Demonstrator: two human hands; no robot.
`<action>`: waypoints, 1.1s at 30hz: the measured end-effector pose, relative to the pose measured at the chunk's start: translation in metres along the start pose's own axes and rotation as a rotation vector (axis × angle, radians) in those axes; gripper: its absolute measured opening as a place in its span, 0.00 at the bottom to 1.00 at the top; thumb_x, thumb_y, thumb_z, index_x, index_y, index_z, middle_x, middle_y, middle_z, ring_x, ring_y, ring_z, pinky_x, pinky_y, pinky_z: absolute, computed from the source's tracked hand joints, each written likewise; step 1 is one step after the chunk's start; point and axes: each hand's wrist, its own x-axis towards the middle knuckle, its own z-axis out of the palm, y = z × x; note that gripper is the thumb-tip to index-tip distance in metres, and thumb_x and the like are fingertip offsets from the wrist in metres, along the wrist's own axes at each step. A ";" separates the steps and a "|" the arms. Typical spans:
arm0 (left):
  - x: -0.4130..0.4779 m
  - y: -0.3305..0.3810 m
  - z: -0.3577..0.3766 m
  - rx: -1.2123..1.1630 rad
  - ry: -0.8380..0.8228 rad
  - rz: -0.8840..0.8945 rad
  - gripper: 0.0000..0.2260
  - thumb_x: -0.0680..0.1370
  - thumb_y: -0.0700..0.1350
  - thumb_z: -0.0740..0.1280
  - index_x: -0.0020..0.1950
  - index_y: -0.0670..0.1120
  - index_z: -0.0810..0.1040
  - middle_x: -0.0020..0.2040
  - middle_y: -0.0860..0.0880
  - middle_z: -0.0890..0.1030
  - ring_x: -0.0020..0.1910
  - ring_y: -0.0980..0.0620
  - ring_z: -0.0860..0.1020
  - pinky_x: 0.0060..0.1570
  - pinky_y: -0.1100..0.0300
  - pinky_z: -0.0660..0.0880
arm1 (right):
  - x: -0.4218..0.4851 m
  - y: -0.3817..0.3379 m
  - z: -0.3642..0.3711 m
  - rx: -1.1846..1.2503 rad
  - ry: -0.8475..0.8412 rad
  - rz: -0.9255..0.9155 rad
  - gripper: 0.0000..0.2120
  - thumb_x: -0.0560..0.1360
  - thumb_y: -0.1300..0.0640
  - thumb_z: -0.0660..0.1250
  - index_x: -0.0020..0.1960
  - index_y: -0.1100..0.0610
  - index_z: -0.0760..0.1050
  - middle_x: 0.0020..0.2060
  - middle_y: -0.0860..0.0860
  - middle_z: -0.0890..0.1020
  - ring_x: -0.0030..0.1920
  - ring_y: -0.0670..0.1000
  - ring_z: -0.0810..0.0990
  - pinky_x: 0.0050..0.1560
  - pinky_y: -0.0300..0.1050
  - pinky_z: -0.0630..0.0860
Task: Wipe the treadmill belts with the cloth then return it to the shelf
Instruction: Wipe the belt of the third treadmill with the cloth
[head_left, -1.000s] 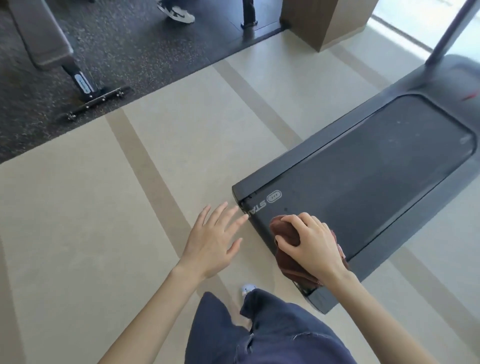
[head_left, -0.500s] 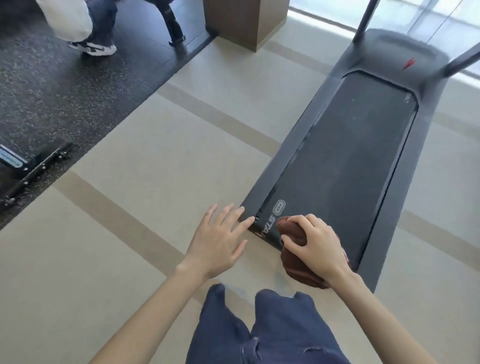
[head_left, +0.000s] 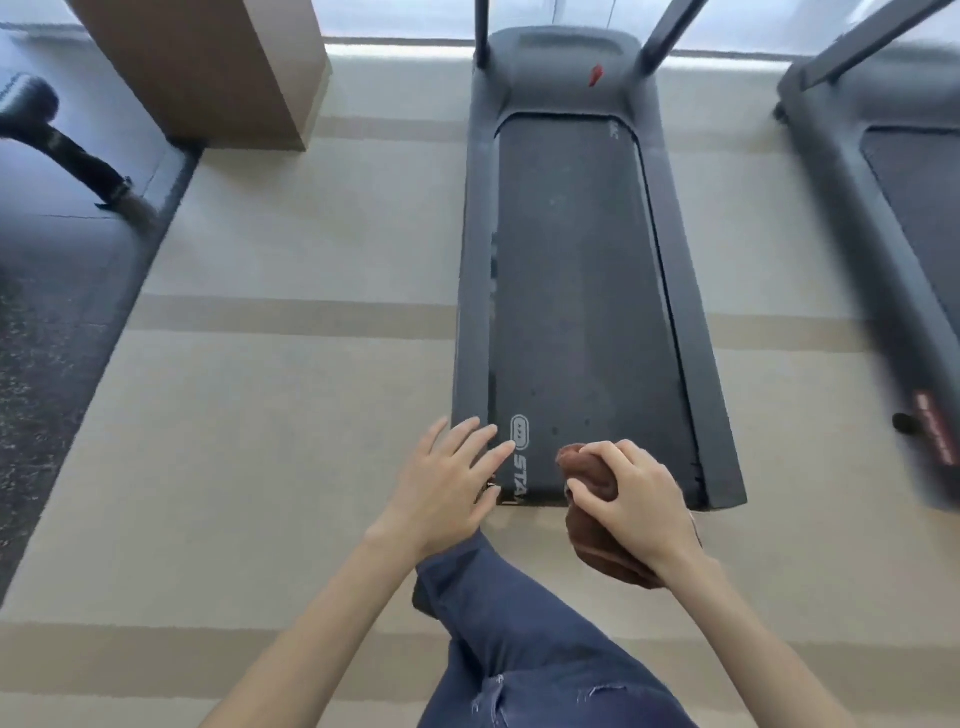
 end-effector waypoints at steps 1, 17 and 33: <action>0.013 -0.010 -0.004 -0.007 -0.013 0.023 0.21 0.76 0.51 0.63 0.68 0.49 0.72 0.67 0.46 0.73 0.68 0.45 0.69 0.68 0.44 0.63 | 0.011 -0.004 0.003 0.012 0.022 0.024 0.11 0.71 0.45 0.68 0.52 0.46 0.75 0.45 0.44 0.77 0.47 0.50 0.75 0.49 0.49 0.74; 0.194 -0.151 -0.049 0.086 -0.129 0.491 0.22 0.80 0.53 0.54 0.74 0.51 0.61 0.74 0.48 0.62 0.74 0.47 0.56 0.73 0.50 0.47 | 0.151 -0.060 -0.004 0.093 0.223 0.373 0.13 0.71 0.45 0.68 0.52 0.48 0.75 0.43 0.47 0.76 0.46 0.53 0.76 0.48 0.50 0.73; 0.370 -0.256 -0.046 0.135 -0.247 1.009 0.22 0.80 0.52 0.56 0.74 0.51 0.61 0.74 0.52 0.63 0.74 0.50 0.56 0.72 0.53 0.49 | 0.230 -0.121 0.073 0.064 0.445 0.858 0.16 0.71 0.43 0.66 0.55 0.49 0.75 0.45 0.47 0.77 0.47 0.53 0.76 0.48 0.49 0.72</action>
